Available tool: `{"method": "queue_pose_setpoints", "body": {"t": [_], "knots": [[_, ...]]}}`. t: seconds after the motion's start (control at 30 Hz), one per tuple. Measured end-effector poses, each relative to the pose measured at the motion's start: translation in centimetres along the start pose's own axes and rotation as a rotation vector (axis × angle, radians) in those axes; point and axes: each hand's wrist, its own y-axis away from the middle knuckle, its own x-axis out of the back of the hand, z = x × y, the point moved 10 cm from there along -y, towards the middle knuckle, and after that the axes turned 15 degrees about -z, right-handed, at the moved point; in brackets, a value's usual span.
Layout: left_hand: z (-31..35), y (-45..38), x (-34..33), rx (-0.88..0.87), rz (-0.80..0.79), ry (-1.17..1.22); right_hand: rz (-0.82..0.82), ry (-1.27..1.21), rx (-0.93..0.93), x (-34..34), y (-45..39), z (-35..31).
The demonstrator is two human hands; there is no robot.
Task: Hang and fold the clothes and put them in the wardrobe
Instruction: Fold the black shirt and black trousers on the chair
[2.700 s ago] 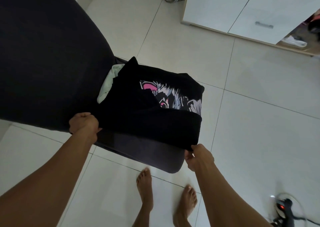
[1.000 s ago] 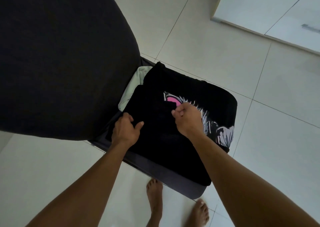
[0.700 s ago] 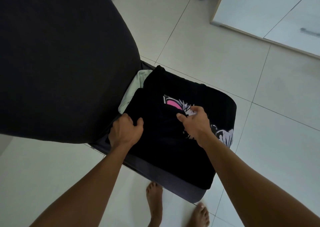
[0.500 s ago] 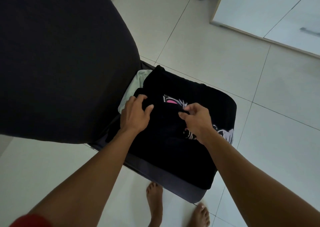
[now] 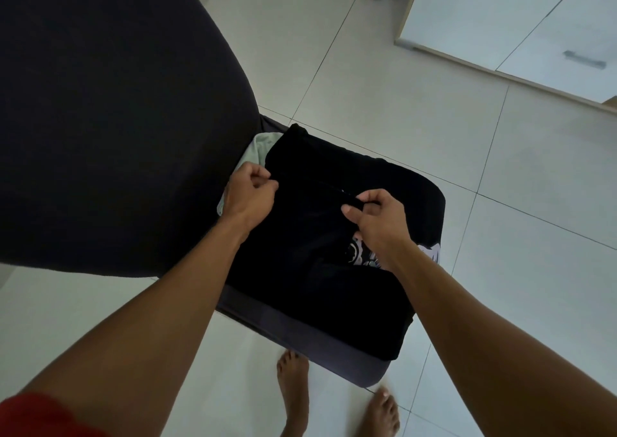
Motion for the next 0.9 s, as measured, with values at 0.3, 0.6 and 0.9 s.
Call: {"method": "queue_pose_setpoints", "body": {"t": [0.3,0.6,0.9], "knots": [[0.8,-0.5,0.3,-0.039,-0.179,0.218,0.03,0.222,0.116,-0.4,0.9,-3.0],[-0.6,3.1,4.7,-0.096,-0.07,-0.04,-0.199,0.857,0.504,-7.0,8.8,-4.4],[-7.3,6.4,4.5,0.193,-0.006,-0.24,-0.054,0.658,0.037,-4.3,9.5,5.1]]}}
